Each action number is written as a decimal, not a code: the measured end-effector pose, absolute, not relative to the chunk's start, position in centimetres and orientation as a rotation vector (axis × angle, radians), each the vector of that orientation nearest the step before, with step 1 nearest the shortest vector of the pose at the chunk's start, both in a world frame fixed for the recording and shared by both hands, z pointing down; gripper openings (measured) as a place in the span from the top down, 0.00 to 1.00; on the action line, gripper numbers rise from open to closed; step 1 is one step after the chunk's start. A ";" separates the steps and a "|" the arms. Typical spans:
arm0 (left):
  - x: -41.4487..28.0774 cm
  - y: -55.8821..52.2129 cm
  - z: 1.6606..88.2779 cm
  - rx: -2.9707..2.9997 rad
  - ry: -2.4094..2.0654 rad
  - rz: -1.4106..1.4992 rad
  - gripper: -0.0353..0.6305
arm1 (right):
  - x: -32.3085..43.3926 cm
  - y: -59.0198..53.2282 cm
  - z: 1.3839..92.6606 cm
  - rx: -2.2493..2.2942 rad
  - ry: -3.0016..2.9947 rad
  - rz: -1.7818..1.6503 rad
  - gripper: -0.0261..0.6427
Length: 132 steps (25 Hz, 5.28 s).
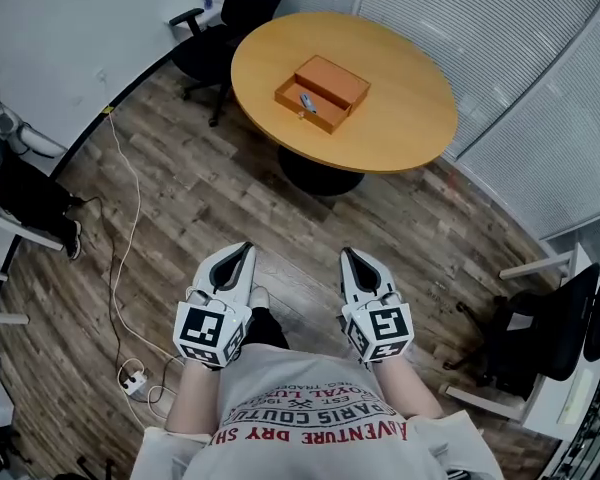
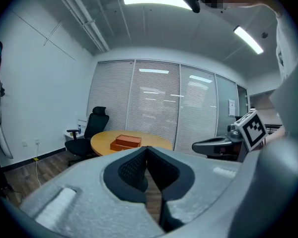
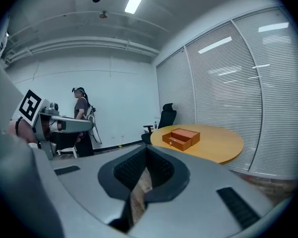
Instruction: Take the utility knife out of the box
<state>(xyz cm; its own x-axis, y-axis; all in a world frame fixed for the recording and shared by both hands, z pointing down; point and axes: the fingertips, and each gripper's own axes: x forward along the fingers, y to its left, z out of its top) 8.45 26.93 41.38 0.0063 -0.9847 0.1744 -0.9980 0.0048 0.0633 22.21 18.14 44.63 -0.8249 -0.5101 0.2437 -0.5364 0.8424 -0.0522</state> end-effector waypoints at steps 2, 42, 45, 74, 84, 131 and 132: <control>6.1 25.8 41.2 2.098 -2.095 0.116 0.93 | 20.0 17.0 44.5 0.812 -2.789 0.181 0.95; -18.3 1.9 41.0 2.199 -1.972 0.162 0.93 | -5.0 -6.0 47.1 0.867 -2.703 0.335 0.95; -18.9 -1.9 40.6 2.219 -1.952 0.170 0.93 | -5.6 -9.6 46.8 0.887 -2.702 0.339 0.95; -19.7 -28.3 42.3 2.516 -1.520 0.261 0.93 | -8.8 -27.8 53.9 0.922 -2.413 0.525 0.95; -21.0 -32.6 44.6 2.595 -1.278 0.301 0.93 | -9.7 -29.1 60.4 0.929 -2.149 0.710 0.95; -22.8 -33.8 48.4 2.561 -1.094 0.314 0.93 | -10.0 -27.3 69.2 0.744 -1.760 0.623 0.76; -22.7 -33.6 48.2 2.571 -1.094 0.316 0.93 | -10.2 -27.1 68.8 0.741 -1.779 0.631 0.76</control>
